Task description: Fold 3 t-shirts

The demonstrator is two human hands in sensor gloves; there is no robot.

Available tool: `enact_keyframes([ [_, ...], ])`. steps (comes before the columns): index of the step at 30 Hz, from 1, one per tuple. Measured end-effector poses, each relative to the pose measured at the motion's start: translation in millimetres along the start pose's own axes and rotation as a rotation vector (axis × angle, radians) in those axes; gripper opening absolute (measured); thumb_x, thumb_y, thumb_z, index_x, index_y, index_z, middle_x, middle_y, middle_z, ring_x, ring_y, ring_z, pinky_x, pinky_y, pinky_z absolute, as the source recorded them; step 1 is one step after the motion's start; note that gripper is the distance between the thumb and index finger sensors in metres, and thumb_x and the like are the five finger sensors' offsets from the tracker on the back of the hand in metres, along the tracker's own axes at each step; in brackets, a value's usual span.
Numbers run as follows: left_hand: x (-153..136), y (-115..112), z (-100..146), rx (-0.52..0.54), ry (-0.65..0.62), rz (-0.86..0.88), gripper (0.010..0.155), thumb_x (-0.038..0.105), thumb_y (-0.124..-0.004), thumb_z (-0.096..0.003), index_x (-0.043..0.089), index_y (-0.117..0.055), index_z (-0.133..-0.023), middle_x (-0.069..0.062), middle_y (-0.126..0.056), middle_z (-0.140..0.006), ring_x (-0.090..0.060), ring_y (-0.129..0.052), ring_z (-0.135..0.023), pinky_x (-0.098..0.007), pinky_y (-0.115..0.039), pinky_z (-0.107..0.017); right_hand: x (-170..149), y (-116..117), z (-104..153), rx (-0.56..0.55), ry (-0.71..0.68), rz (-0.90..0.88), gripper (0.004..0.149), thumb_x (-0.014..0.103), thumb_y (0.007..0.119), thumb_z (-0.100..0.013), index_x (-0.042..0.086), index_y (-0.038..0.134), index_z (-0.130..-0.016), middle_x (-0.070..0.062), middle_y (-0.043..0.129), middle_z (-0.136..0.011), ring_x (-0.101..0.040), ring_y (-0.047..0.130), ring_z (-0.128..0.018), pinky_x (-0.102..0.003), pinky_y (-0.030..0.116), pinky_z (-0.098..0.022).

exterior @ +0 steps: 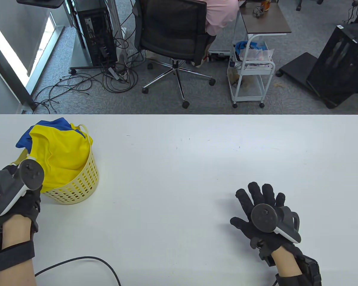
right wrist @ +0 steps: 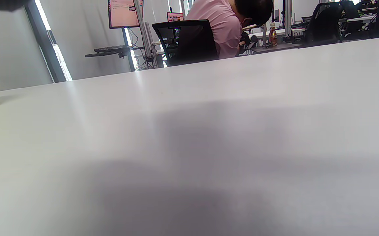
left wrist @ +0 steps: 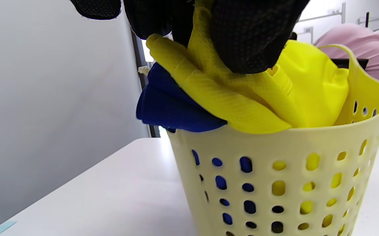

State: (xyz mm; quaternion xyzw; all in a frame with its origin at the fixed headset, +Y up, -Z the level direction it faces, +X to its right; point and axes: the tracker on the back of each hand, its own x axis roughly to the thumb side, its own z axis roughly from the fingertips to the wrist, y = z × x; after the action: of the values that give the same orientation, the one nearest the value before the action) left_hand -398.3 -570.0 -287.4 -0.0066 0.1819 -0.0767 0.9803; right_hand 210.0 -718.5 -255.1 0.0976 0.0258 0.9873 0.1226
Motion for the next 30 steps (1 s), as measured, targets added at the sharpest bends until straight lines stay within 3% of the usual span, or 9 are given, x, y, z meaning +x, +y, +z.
enact_keyframes([
  [9, 16.0, 26.4, 7.1, 0.152, -0.057, 0.053, 0.045, 0.035, -0.071, -0.0455, 0.031, -0.063, -0.089, 0.0, -0.079, -0.087, -0.025, -0.077, -0.086, -0.051, -0.067, -0.07, -0.3, -0.6, 0.3, -0.006, -0.002, 0.002, 0.082, 0.064, 0.068, -0.04, 0.037, 0.025, -0.103, -0.007, 0.006, -0.114, -0.053, 0.004, -0.103, -0.078, 0.004, -0.064],
  [16, 35.4, 56.2, 8.5, 0.167, -0.084, 0.075, 0.045, 0.033, -0.07, -0.0459, 0.029, -0.062, -0.09, -0.001, -0.081, -0.08, -0.023, -0.083, -0.071, -0.047, -0.074, -0.061, -0.4, -0.9, 0.2, -0.007, -0.004, 0.001, 0.082, 0.064, 0.068, -0.04, 0.037, 0.025, -0.103, -0.007, 0.006, -0.114, -0.053, 0.003, -0.102, -0.078, 0.003, -0.064],
  [30, 88.3, 172.3, 40.1, 0.347, -0.187, 0.141, 0.046, 0.031, -0.07, -0.0457, 0.027, -0.063, -0.091, -0.002, -0.081, -0.079, -0.023, -0.083, -0.068, -0.046, -0.075, -0.06, -2.4, -4.7, 2.2, -0.027, -0.009, -0.02, 0.081, 0.064, 0.068, -0.04, 0.037, 0.025, -0.103, -0.007, 0.005, -0.114, -0.053, 0.003, -0.102, -0.078, 0.003, -0.064],
])
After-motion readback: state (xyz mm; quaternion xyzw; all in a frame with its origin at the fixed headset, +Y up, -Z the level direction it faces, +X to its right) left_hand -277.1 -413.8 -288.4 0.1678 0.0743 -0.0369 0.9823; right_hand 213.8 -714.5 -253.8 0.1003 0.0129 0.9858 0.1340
